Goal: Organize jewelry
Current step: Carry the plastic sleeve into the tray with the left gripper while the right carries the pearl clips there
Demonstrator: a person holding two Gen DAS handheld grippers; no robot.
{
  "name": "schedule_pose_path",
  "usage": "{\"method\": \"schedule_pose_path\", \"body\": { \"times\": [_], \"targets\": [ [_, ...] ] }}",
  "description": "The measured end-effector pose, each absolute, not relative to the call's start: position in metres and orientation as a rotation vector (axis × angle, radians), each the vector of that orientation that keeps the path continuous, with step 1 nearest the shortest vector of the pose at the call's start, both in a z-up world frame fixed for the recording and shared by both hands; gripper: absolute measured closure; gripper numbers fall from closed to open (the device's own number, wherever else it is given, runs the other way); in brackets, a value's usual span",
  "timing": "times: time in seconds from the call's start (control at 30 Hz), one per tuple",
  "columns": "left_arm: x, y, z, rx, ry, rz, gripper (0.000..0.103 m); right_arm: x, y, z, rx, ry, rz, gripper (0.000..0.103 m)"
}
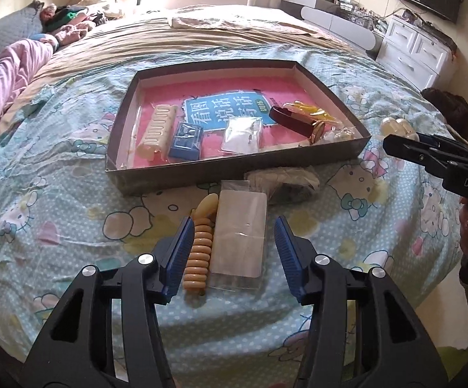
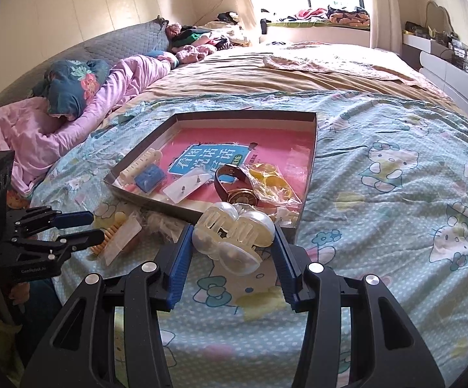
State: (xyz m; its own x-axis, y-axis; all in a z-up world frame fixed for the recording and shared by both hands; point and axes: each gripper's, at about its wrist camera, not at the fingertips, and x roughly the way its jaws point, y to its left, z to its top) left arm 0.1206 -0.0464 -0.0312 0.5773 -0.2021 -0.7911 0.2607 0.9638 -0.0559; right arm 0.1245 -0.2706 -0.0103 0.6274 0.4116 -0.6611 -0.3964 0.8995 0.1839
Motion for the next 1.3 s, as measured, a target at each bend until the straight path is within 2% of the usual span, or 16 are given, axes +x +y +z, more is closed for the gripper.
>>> {"method": "schedule_pose_path", "body": {
  "times": [0.23,0.3,0.33,0.47,0.83,1.3],
  "targets": [
    [0.132,-0.065,-0.059,0.162,0.974,-0.260,0.061,0.124,-0.269,-0.012,0.023,0.764,0.463,0.057],
    [0.134,-0.069,-0.064,0.200,0.977,-0.237,0.066,0.124,-0.269,-0.012,0.025,0.767,0.462,0.057],
    [0.134,-0.069,-0.066,0.218,0.973,-0.218,0.074,0.125,-0.269,-0.013,0.026,0.768,0.461,0.057],
    [0.132,-0.059,-0.057,0.165,0.953,-0.224,0.079,0.125,-0.268,-0.014,0.030,0.769,0.462,0.057],
    [0.129,-0.022,0.012,0.022,0.800,-0.218,0.079,0.132,-0.268,-0.010,0.037,0.744,0.461,0.057],
    [0.154,0.004,0.036,-0.022,0.743,-0.134,0.079,0.150,-0.262,0.009,0.024,0.699,0.478,0.057]
  ]
}}
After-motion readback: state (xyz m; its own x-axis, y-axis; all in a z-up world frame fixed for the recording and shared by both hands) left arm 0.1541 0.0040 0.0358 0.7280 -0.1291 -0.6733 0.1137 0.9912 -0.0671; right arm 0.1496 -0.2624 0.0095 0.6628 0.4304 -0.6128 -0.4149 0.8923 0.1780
